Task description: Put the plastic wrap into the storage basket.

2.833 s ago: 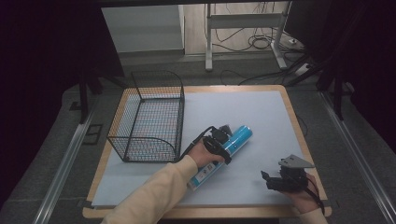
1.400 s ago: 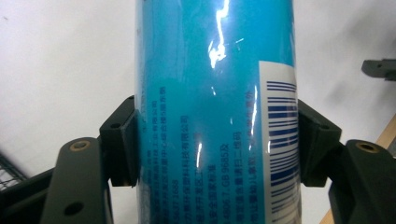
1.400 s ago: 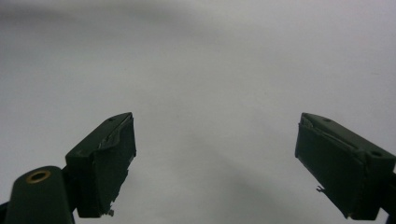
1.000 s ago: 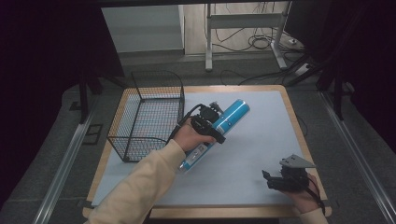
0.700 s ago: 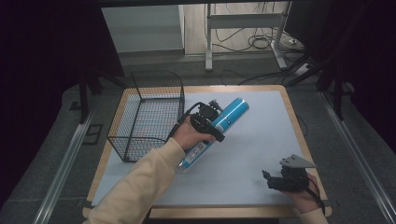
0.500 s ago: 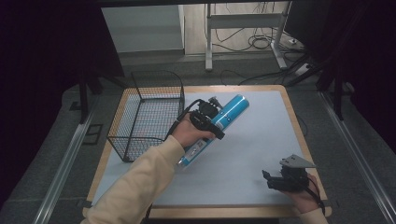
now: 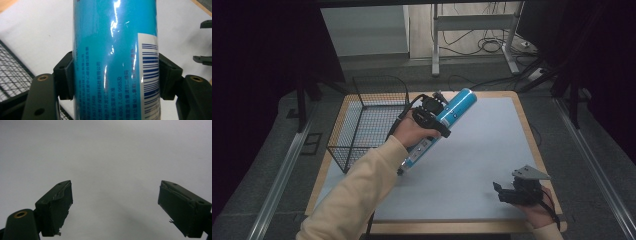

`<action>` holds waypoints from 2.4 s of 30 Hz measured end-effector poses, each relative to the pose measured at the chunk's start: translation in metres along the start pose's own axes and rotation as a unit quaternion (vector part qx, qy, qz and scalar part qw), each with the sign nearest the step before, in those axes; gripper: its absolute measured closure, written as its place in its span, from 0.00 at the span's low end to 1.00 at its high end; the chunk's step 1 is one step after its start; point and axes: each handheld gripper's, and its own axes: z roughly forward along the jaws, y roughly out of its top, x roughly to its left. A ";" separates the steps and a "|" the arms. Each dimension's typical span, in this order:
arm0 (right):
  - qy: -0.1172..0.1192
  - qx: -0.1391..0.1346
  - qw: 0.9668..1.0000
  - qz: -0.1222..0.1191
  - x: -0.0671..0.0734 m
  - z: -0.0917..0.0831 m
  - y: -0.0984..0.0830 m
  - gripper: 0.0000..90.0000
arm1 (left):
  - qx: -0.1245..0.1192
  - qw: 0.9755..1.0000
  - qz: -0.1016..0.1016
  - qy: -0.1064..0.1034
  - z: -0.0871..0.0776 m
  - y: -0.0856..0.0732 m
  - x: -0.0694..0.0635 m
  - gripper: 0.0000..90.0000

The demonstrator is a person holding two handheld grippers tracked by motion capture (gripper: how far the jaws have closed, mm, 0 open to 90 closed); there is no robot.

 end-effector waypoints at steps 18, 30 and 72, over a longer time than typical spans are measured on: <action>0.001 -0.003 1.000 0.003 -0.001 0.000 0.000 0.14 | -0.002 0.999 -0.017 0.030 -0.008 0.009 0.029 0.35; 0.000 -0.007 1.000 0.001 -0.002 -0.001 0.000 0.14 | 0.003 0.999 -0.035 0.039 -0.009 0.015 0.048 0.35; -0.007 -0.002 1.000 0.004 -0.005 0.000 -0.001 0.15 | 0.027 0.989 -0.071 0.127 -0.011 -0.003 0.128 0.35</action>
